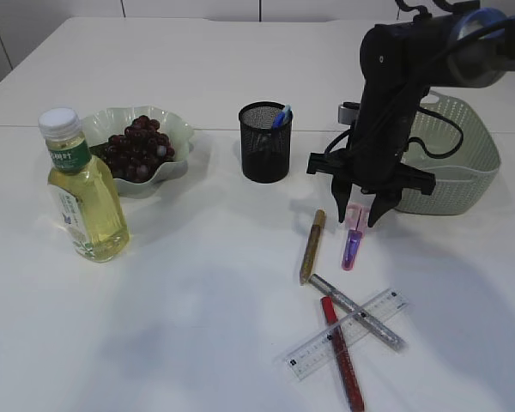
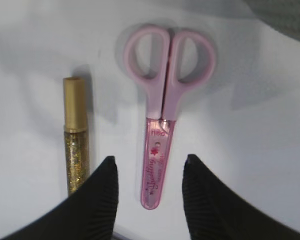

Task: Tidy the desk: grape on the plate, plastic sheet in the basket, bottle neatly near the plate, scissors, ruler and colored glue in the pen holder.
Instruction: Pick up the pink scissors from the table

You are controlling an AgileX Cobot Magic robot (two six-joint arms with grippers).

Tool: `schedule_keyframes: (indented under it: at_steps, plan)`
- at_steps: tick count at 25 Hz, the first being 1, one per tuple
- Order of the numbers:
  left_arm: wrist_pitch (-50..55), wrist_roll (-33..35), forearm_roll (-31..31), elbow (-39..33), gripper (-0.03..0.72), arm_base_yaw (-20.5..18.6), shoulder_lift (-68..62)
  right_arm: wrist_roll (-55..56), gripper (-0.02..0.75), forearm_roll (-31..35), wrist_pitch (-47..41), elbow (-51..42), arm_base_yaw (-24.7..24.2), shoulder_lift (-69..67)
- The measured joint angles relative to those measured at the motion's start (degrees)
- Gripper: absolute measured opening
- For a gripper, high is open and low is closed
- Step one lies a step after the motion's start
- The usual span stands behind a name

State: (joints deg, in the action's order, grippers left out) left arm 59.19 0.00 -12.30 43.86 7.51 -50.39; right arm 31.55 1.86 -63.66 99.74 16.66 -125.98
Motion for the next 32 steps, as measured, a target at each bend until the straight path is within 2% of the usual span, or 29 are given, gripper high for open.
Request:
schedule_keyframes:
  at_steps: [32]
  plan:
    - [-0.08, 0.0, 0.0, 0.0, 0.309, 0.0, 0.0, 0.26, 0.346, 1.57, -0.9, 0.0, 0.0, -4.11]
